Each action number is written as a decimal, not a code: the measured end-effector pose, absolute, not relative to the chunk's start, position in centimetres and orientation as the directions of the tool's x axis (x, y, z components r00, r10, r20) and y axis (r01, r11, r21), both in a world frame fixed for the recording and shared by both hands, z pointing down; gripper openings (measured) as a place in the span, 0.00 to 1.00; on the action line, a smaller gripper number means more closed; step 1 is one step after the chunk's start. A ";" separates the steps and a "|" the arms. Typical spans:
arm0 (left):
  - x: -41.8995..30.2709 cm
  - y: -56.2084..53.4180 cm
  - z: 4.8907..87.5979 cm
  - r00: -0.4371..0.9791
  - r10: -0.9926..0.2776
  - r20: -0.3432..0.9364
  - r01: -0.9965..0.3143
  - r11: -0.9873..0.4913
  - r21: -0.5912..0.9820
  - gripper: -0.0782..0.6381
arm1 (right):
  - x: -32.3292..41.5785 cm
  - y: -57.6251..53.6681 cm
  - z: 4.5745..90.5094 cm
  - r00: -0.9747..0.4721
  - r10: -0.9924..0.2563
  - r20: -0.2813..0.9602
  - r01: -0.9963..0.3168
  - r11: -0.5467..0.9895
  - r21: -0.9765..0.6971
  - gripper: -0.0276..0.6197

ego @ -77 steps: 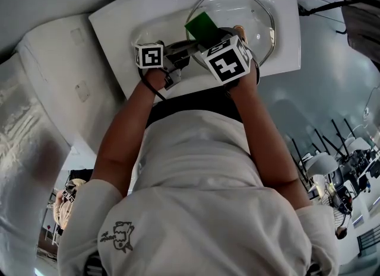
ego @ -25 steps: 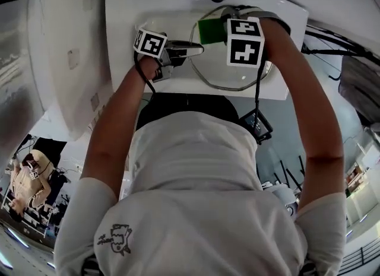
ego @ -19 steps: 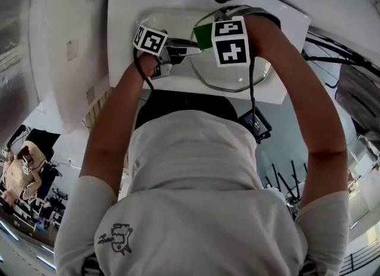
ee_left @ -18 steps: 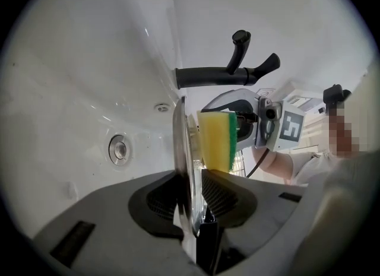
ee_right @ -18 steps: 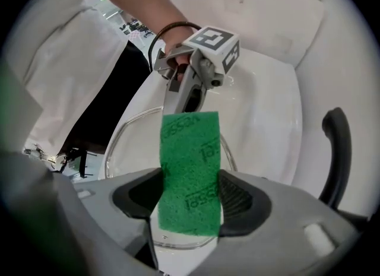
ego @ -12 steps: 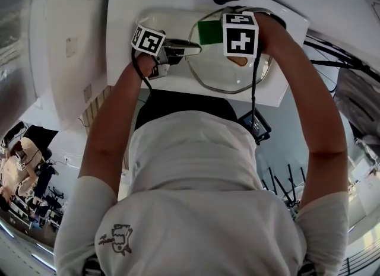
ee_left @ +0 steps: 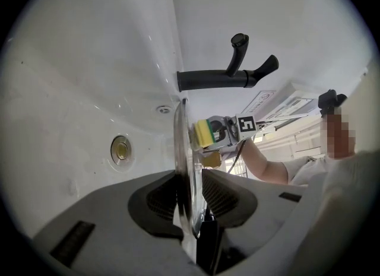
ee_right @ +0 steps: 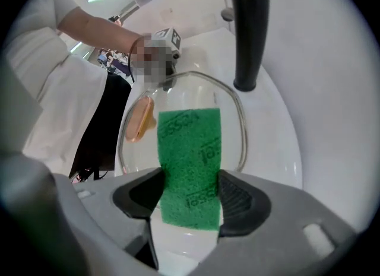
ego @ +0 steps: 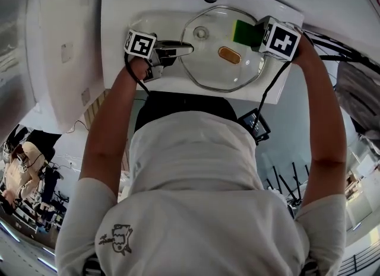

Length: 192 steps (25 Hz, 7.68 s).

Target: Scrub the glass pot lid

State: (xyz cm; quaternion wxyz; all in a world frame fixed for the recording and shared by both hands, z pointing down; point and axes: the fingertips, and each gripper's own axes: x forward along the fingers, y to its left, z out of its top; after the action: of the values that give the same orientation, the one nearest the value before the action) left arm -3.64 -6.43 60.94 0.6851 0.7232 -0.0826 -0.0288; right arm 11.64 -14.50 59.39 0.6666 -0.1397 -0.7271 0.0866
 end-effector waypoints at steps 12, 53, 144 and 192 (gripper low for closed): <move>-3.7 -6.4 61.1 0.983 -0.163 0.081 -0.091 -0.052 0.995 0.27 | 5.8 -15.7 57.8 -0.113 0.270 0.956 0.204 0.948 -0.243 0.49; -3.4 -6.0 61.1 0.968 -0.226 0.110 -0.127 -0.064 0.990 0.28 | 18.7 -7.9 59.9 -0.287 0.215 0.933 -0.447 0.832 -0.329 0.48; -9.6 -7.9 52.4 0.873 -0.434 0.223 -0.391 -0.347 0.852 0.40 | 16.8 -5.2 50.5 -0.415 -0.143 0.899 -0.529 0.841 -0.111 0.50; -5.0 -3.3 20.0 0.730 -0.676 0.101 -0.680 -0.707 0.194 0.11 | 8.1 -5.9 26.0 -0.740 -0.574 0.351 -0.588 0.805 0.076 0.50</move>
State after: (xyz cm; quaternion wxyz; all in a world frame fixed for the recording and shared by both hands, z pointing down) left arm -5.05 -3.30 20.03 0.1093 0.9237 -0.3670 0.0111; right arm 8.10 -5.95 25.95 0.1815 0.3115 -0.9325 0.0199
